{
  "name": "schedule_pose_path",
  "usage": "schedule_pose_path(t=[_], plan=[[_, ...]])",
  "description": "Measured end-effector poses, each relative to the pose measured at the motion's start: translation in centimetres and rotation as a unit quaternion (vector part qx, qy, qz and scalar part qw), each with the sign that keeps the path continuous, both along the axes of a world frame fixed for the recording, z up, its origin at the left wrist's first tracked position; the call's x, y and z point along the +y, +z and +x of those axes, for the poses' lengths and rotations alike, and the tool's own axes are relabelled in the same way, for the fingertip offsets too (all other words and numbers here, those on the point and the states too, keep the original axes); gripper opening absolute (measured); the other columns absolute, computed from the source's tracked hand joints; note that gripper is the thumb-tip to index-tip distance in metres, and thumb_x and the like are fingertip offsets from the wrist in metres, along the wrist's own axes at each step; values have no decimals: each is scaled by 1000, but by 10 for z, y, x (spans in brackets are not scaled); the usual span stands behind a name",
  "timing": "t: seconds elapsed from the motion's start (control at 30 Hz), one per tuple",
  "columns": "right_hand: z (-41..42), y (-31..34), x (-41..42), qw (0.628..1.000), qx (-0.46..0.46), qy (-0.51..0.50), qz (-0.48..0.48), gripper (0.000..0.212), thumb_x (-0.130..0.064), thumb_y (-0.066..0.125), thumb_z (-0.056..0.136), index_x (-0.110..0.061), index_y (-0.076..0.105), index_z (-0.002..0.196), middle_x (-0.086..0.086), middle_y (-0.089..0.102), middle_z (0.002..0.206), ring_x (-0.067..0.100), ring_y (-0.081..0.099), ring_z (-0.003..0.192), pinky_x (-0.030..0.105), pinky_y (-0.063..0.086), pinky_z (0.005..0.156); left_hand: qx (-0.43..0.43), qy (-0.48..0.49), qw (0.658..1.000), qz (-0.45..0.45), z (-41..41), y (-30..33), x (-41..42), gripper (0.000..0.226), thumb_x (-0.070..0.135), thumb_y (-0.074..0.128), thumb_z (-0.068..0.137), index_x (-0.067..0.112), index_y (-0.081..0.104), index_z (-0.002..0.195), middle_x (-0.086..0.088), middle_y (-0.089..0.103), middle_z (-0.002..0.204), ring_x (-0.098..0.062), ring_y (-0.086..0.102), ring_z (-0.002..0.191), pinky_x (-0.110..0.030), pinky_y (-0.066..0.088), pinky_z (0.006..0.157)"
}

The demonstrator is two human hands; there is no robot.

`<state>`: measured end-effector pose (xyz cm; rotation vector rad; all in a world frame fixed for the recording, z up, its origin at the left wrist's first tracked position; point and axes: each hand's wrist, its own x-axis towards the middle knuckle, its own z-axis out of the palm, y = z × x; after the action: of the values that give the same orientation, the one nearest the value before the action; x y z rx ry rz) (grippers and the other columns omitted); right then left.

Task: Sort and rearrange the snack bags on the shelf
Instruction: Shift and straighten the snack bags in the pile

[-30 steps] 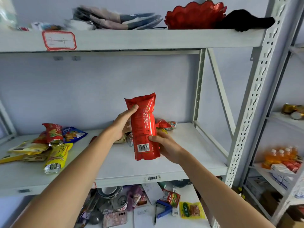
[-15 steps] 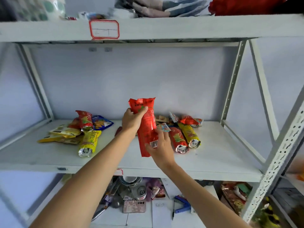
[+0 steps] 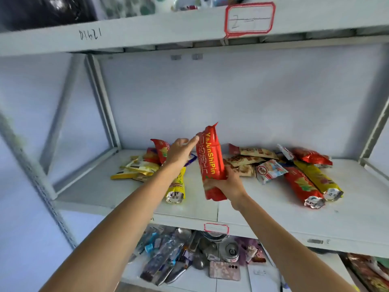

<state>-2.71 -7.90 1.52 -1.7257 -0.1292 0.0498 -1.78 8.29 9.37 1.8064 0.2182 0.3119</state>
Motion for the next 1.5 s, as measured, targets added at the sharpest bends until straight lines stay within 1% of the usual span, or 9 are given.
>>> schedule_pose_path(t=[0.13,0.37,0.63,0.8,0.97,1.1,1.17,1.27,1.5], plan=[[9,-10,42,979,101,91,154,70,-10,83,68,-10,47,129,9,67,112,25,67,99,36,55,82,74,-54,993,-74,13,-13,60,44,60,63,81,18,60,95,-4,66,100,-22,62,92,-35,48,81],[44,-28,78,971,152,148,110,72,-27,83,65,-11,53,128,8,66,121,25,62,113,49,46,102,104,-101,980,-134,55,-43,105,29,49,64,85,28,58,103,-1,62,116,-26,59,112,-47,49,94],[123,-47,92,969,181,114,122,35,-19,71,84,-9,63,117,10,70,110,20,66,100,41,51,93,110,-47,986,-113,139,-65,115,48,54,59,86,13,55,111,-7,63,114,-23,59,98,-42,54,86],[198,-63,107,965,224,-10,137,52,-31,75,79,-6,57,121,13,68,114,27,65,105,42,55,86,117,-20,993,-28,191,-58,134,65,44,60,90,7,40,140,-14,53,134,-26,59,110,-37,57,78],[247,-80,132,975,210,-60,-39,58,-36,68,85,-9,44,130,10,62,114,23,64,94,32,54,67,96,-3,992,76,213,-48,169,41,30,61,91,13,50,127,-7,58,116,-24,60,103,-41,56,81],[253,-85,142,942,182,-28,-281,54,-41,47,94,-6,39,134,12,59,122,23,60,95,32,51,76,95,-17,977,192,208,-43,200,52,37,59,91,13,47,135,-9,56,129,-27,57,116,-47,50,96],[252,-83,143,917,124,-21,-379,56,-42,43,94,-9,35,139,12,50,135,28,53,115,40,47,95,88,-11,966,244,206,-44,211,50,38,58,91,14,49,135,-10,55,133,-26,56,117,-46,50,96],[249,-65,138,902,69,-29,-425,60,-40,41,95,-12,29,146,9,36,150,30,35,136,44,35,107,78,-8,949,306,200,-48,216,47,38,54,94,15,50,134,-8,57,132,-24,57,117,-39,48,95],[202,-19,100,889,-24,-17,-458,52,-41,46,95,-14,43,139,8,42,145,27,38,133,44,36,107,46,-107,899,423,171,-57,180,39,38,54,93,20,58,128,0,67,120,-16,64,103,-33,53,86]])
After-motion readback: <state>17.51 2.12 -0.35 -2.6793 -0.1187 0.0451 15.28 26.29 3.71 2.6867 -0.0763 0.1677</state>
